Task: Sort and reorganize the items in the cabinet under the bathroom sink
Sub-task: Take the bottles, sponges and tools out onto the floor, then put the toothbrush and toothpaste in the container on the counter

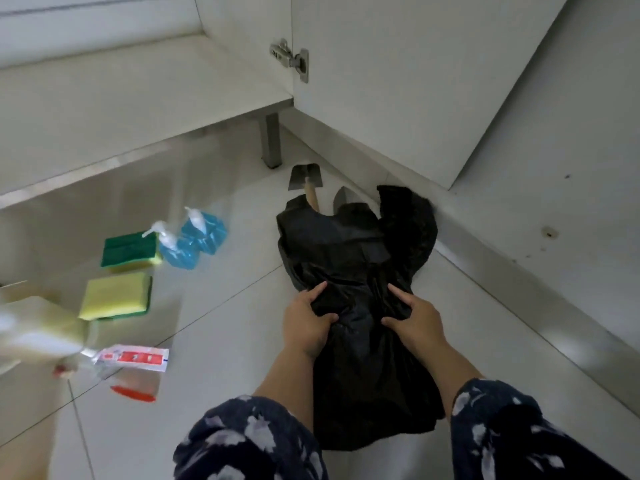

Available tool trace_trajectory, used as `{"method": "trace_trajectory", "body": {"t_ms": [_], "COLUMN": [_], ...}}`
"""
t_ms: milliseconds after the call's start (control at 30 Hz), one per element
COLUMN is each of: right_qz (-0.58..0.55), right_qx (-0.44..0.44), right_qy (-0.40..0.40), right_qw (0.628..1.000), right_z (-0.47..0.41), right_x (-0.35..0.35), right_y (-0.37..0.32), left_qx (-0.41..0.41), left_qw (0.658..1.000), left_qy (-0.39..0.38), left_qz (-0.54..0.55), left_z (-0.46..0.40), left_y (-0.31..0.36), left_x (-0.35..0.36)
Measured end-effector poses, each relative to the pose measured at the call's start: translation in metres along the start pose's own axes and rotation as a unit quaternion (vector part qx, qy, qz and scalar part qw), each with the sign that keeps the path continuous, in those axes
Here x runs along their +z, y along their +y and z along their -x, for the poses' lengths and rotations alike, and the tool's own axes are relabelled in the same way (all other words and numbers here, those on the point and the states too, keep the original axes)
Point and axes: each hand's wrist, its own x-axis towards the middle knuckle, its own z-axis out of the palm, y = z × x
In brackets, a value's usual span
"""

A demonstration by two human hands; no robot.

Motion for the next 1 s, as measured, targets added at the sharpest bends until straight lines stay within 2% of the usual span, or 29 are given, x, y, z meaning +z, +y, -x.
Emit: {"method": "trace_trajectory", "body": {"t_ms": [100, 233, 467, 533, 767, 1000], "right_qz": [-0.002, 0.018, 0.159, 0.208, 0.240, 0.277], "right_qx": [0.015, 0.029, 0.074, 0.078, -0.032, -0.152], "right_qy": [-0.020, -0.063, -0.165, -0.176, -0.236, -0.311], "right_qw": [1.000, 0.997, 0.971, 0.959, 0.941, 0.897], "right_z": [0.003, 0.000, -0.001, 0.000, 0.048, 0.064], "right_x": [0.020, 0.026, 0.001, -0.001, 0.033, 0.161], "right_y": [0.029, 0.036, -0.009, -0.032, -0.160, -0.225], "left_qx": [-0.028, -0.057, -0.136, -0.142, -0.116, -0.161], "left_qw": [0.999, 0.998, 0.975, 0.971, 0.988, 0.985], "left_qy": [-0.019, -0.025, -0.153, -0.163, -0.086, 0.038], "left_qz": [-0.032, -0.020, -0.087, -0.103, -0.059, -0.046], "left_z": [0.010, 0.014, 0.016, 0.021, 0.051, 0.068], "left_y": [-0.027, -0.041, -0.013, -0.002, -0.002, -0.090], "left_x": [0.010, 0.009, -0.043, -0.068, -0.168, -0.239]}}
